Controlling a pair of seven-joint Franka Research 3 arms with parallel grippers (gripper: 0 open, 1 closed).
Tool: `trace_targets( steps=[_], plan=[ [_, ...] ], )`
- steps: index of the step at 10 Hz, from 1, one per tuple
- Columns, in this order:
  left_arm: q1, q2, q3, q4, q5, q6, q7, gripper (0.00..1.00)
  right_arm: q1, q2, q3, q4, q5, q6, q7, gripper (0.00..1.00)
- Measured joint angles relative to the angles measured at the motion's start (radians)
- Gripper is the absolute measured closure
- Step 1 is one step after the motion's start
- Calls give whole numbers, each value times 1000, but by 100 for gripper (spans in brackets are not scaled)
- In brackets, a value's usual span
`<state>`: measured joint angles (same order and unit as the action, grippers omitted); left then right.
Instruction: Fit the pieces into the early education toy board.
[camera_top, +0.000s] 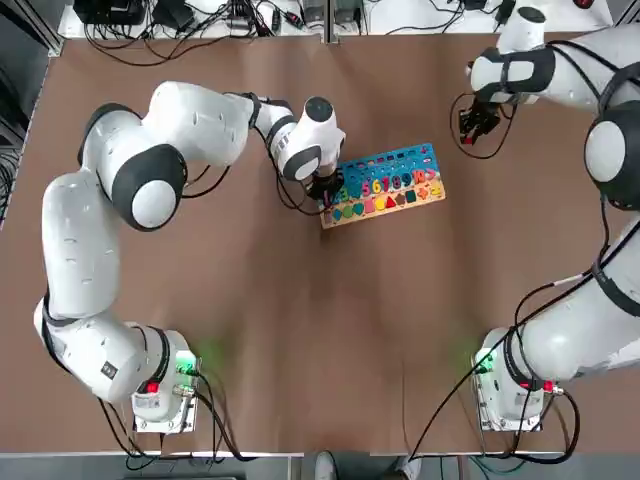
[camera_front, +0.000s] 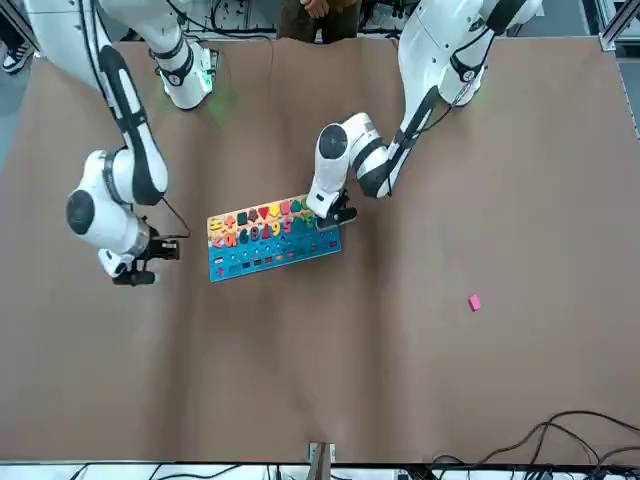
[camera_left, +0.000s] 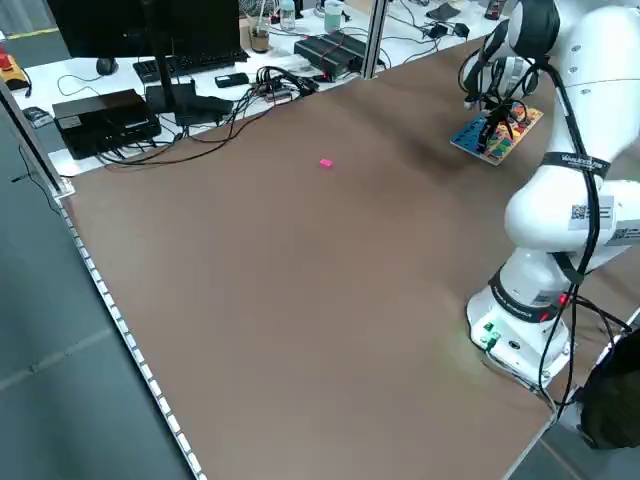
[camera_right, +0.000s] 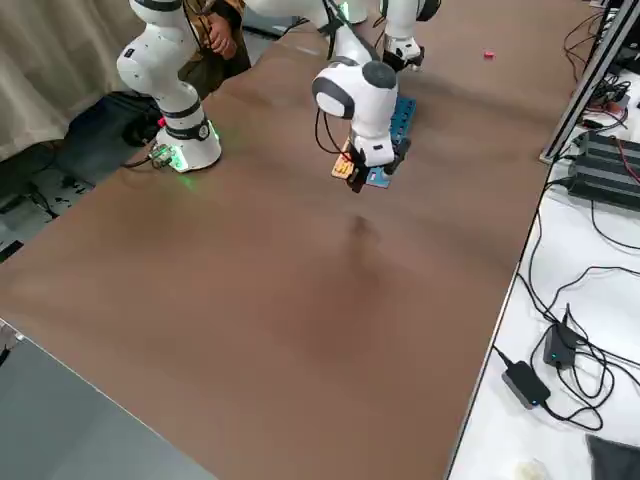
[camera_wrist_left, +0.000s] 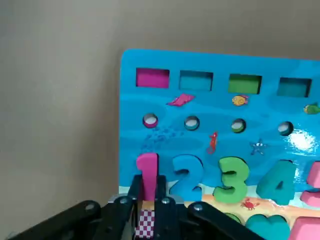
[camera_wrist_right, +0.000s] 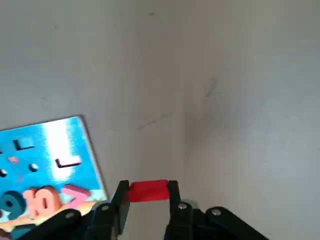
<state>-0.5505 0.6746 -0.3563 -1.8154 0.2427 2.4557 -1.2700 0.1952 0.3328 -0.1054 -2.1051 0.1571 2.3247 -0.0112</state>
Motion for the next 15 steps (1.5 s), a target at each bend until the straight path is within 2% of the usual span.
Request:
trace_targets(
  steps=[3,4,6,10,14,15],
  plan=[
    [0,0,0,0,0,0,0,86,52,4,1,0,5,2,42,64],
    [0,1,2,0,0,-1,0,82,67,9,1,-1,9,8,43,64],
    [1,2,5,0,0,-1,1,81,93,30,1,-1,12,28,44,64],
    [1,-1,5,10,0,-27,1,78,146,98,2,-3,26,118,61,64],
    [9,-74,5,23,0,-146,18,74,164,116,7,-2,48,135,70,64],
    [24,-105,5,25,0,-168,34,69,164,116,9,-2,59,137,70,64]
  ],
)
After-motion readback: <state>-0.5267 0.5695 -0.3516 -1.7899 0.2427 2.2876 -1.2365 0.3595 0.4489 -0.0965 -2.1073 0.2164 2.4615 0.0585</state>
